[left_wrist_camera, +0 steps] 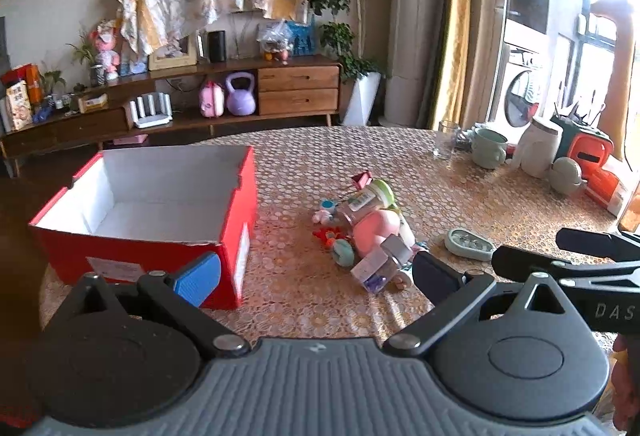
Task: Organize rigid objects
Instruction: 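Grasp the blue tape dispenser with the right tool while the left grasps the pill bottle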
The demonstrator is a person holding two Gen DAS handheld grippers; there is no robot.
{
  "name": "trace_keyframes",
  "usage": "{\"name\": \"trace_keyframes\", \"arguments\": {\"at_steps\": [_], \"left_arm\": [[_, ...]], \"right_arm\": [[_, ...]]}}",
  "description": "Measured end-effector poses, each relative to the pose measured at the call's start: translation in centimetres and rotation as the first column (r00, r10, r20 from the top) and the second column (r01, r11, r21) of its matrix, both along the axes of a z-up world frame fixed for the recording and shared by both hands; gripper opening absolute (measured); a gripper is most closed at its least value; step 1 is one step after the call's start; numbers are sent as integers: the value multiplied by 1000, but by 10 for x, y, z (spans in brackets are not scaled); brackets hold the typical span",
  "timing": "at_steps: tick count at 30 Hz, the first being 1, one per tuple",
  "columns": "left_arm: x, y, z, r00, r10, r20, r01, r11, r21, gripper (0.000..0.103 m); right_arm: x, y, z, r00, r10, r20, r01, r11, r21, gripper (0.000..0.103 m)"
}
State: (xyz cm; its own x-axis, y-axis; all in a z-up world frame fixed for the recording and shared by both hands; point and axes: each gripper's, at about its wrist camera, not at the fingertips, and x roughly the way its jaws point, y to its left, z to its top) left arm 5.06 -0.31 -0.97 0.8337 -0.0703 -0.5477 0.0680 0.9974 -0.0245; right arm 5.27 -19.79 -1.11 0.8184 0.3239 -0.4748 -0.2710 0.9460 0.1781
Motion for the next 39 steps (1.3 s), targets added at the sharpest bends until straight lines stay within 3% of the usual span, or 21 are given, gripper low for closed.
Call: {"name": "trace_keyframes", "arguments": {"at_steps": [4,12,18,22,25,34,39], "left_arm": [[19,-9,-7,999,-30,-15,31,999,13,103],[64,-30,-34,994,-83,-71,83,997,4,103],[98,-45,-61,982,-117,-145,117,993,-8,103],[115,-52,-79,977,-131,-167,138,990,29,103],[126,-55,-94,972,-114,-204,129,990,59,102],[144,-51,-116,957,-158,-245,168,986,22,101],[152,-49,-122,946,-168,-277,168,986,-24,90]], "right_arm": [[14,-13,-7,999,-29,-18,30,1000,6,97],[53,-37,-31,998,-29,-64,24,997,-77,95],[90,-48,-55,991,24,-135,-39,993,-107,92],[110,-54,-69,985,61,-162,-82,989,-127,92],[126,-57,-79,979,77,-189,-105,984,-144,86],[158,-64,-100,962,152,-226,-199,959,-202,82],[173,-67,-108,950,184,-254,-237,951,-198,80]]}}
